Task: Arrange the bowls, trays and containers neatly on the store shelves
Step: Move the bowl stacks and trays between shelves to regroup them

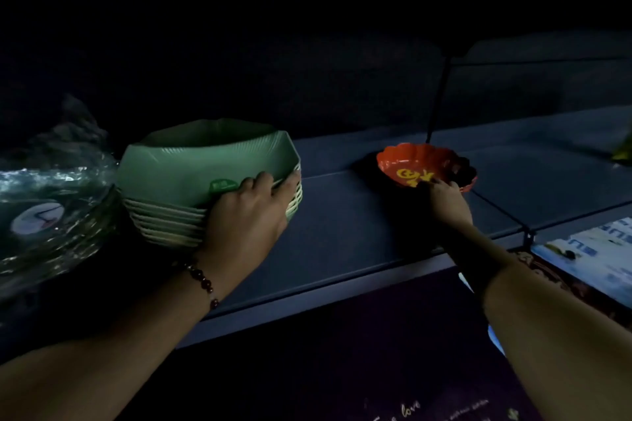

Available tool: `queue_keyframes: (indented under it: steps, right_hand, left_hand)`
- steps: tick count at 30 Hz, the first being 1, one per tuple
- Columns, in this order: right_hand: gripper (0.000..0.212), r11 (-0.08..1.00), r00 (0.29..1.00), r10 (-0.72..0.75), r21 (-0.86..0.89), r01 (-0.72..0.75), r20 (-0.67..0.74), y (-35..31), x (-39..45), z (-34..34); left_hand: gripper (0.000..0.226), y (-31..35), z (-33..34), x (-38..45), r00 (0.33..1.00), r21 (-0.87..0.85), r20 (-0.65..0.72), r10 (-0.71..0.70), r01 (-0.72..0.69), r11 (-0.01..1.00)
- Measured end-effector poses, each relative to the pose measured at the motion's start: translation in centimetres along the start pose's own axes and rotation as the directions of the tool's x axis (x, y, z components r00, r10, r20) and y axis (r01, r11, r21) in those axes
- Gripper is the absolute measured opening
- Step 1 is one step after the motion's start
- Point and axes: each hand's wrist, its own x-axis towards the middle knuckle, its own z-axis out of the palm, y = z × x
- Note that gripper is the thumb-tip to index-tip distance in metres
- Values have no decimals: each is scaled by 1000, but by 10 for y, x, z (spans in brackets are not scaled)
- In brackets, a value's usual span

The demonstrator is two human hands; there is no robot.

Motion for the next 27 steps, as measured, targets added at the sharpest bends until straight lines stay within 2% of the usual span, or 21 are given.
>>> queue_keyframes:
  steps: [2, 6, 9, 15, 19, 21, 23, 25, 27]
  right_hand:
    - [30, 997, 998, -62, 37, 61, 32, -28, 2, 2]
    - [29, 958, 956, -278, 94, 270, 96, -71, -6, 11]
    - [39, 932, 918, -359, 110, 344, 168, -82, -15, 12]
    - [43, 955, 948, -286, 121, 270, 140, -105, -23, 18]
    - [52, 984, 954, -163, -22, 175, 253, -127, -37, 7]
    - [63, 986, 969, -168, 29, 165, 181, -139, -49, -1]
    - [74, 952, 972, -236, 201, 232, -6, -151, -62, -9]
    - [80, 865, 909, -396, 278, 417, -130, -164, -77, -18]
    - [79, 785, 816, -563, 221, 578, -134, -178, -92, -26]
  left_hand:
    - [59, 1, 1, 1, 1000, 10, -5, -12, 12, 1000]
    - [59, 4, 4, -2, 999, 7, 25, -34, 34, 999]
    - [59, 3, 4, -3, 998, 12, 38, -51, 51, 999]
    - [59, 4, 5, -1, 999, -3, 46, -23, 23, 1000]
    - [61, 3, 3, -1, 999, 7, 44, 6, -6, 1000]
    - [61, 4, -6, -3, 996, 3, 86, -4, 4, 1000]
    - [62, 3, -15, -4, 993, -88, 110, -45, 55, 995]
    - [63, -3, -30, -9, 994, -256, 80, -76, 94, 962]
    - [63, -16, -51, -27, 995, -340, -8, -101, 92, 936]
